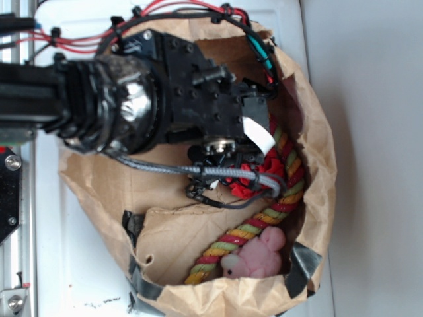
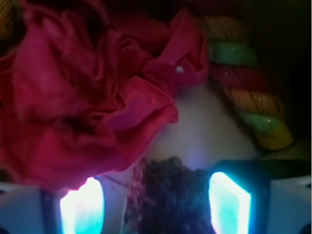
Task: Grab the rock.
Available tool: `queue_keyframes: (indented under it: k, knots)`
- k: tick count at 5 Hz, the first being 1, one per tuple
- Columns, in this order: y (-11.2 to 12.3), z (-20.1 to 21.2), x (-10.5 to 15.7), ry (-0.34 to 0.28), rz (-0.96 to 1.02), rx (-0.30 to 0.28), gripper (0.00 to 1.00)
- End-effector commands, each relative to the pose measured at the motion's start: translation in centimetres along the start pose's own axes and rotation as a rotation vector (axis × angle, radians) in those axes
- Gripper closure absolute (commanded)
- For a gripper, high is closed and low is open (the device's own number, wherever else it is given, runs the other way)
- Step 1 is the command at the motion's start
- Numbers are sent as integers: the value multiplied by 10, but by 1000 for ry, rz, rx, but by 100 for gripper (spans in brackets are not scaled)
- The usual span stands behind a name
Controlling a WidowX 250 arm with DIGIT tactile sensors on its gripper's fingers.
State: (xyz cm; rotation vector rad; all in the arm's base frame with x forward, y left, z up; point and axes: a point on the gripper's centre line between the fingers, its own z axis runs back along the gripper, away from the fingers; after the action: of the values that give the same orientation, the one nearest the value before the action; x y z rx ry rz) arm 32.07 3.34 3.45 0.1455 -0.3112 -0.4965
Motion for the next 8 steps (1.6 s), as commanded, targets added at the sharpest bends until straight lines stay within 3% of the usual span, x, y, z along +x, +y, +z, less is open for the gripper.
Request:
queue_keyframes:
  k: [1,3,4,6,7,8]
  knots:
    - [10,41,15,-97,-15,-20,100]
    - [21,85,11,-135,22,-89,100]
    - [28,104,13,-125,99,-89,100]
    - [42,136,14,-51,308,-56,100]
    - [52,147,15,-28,332,-69,100]
    - [54,162,14,-7,391,-13,100]
